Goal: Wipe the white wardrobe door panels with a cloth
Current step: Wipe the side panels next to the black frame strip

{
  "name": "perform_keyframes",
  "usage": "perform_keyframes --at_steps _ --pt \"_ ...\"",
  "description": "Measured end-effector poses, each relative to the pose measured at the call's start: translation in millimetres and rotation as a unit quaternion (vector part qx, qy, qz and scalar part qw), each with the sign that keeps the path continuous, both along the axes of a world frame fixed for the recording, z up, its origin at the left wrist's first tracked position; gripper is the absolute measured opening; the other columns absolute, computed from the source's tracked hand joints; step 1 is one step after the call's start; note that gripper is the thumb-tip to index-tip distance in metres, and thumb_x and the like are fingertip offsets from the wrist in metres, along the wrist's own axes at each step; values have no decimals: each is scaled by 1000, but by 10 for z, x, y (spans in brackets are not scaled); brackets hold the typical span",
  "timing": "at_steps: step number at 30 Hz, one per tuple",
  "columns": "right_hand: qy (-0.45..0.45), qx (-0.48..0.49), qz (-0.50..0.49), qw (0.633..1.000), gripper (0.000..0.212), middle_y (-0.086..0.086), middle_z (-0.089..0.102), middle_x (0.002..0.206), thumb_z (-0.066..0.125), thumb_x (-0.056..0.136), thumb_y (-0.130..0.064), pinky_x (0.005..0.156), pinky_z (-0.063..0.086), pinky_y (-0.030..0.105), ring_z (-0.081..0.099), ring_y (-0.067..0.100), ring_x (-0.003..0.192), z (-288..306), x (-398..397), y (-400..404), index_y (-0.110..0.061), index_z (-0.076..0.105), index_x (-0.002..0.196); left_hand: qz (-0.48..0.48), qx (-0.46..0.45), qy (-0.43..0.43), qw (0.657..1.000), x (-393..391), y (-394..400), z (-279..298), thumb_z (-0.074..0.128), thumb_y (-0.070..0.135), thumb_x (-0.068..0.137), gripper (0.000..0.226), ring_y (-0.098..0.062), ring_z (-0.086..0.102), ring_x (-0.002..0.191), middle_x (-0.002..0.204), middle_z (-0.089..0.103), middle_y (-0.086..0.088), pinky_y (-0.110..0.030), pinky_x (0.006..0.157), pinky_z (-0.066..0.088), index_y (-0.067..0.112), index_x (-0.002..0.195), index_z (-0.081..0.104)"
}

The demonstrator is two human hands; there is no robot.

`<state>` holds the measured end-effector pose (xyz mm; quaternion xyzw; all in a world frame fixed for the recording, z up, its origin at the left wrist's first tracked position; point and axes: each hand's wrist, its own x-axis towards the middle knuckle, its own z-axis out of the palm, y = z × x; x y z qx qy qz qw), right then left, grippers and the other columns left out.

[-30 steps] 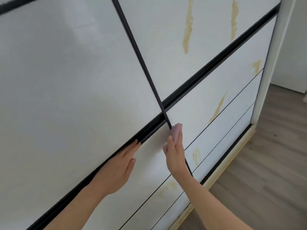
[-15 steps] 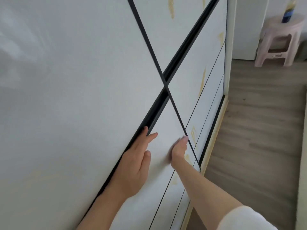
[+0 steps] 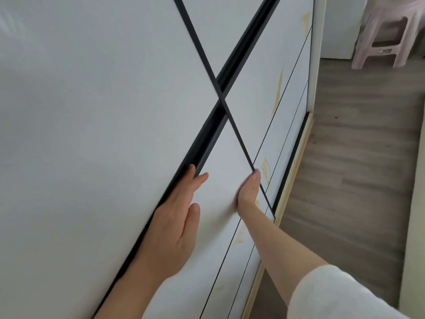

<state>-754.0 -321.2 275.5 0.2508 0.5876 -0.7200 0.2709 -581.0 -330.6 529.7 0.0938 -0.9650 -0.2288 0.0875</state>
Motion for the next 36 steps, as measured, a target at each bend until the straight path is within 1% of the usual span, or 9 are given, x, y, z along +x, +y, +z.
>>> perform_keyframes --at_steps 8,12,15,17,20,24,31,35,36 --pt "514 -69 128 845 64 19 -17 168 19 105 -20 125 -16 45 -20 37 155 1443 1913 266 2 -6 160 4 -61 -18 998 -12 35 0 26 35 105 52 5 24 147 163 27 6 -10 117 18 17 153 36" --pt "337 -14 76 938 63 -12 19 165 12 104 -47 127 -5 41 8 7 155 584 1534 175 -19 24 159 3 -125 -61 990 374 21 -2 21 34 105 54 2 17 150 167 16 7 -10 118 14 20 156 31" --pt "-15 12 33 999 70 -14 51 115 8 80 -82 118 29 51 47 12 114 -96 1156 38 -31 51 101 7 -140 -74 987 775 20 20 23 33 105 51 5 14 150 167 12 14 -7 116 9 27 156 29" --pt "-81 30 52 995 86 -7 49 142 5 79 -82 121 24 53 42 17 135 105 1300 108 -29 53 127 20 -91 -65 994 920 47 38 26 30 106 50 5 16 150 166 16 16 -9 117 12 28 155 31" --pt "241 -24 91 966 61 -8 -14 171 8 107 -50 126 -13 42 -17 9 156 932 2075 189 -31 -3 163 22 -43 -48 998 995 78 36 25 35 105 51 3 18 150 165 19 15 -13 119 16 28 155 31" --pt "547 49 88 831 59 -1 -15 170 10 112 -40 124 2 42 -7 23 157 1380 2804 107 -22 -17 161 24 -14 -33 999 1075 86 44 26 36 105 52 2 25 148 163 26 12 -12 117 19 22 154 37" --pt "-39 -47 38 997 50 -21 26 163 22 106 -56 128 12 41 19 2 151 565 2345 103 -47 29 154 16 -8 -51 999 1178 35 22 24 33 104 54 -1 18 151 166 22 4 -17 120 17 20 156 32" --pt "-174 -90 117 974 55 17 60 70 37 100 -70 59 45 33 51 29 59 800 2196 562 -34 45 59 24 -39 -67 997 1224 61 26 21 39 104 55 1 17 151 167 16 8 -17 121 15 25 157 29" --pt "-176 -116 158 965 36 27 61 68 35 105 -61 61 48 38 50 33 56 891 2164 720 -28 49 97 30 -51 -68 996 1245 73 45 20 40 104 56 1 17 150 167 16 9 -17 121 15 25 157 29"
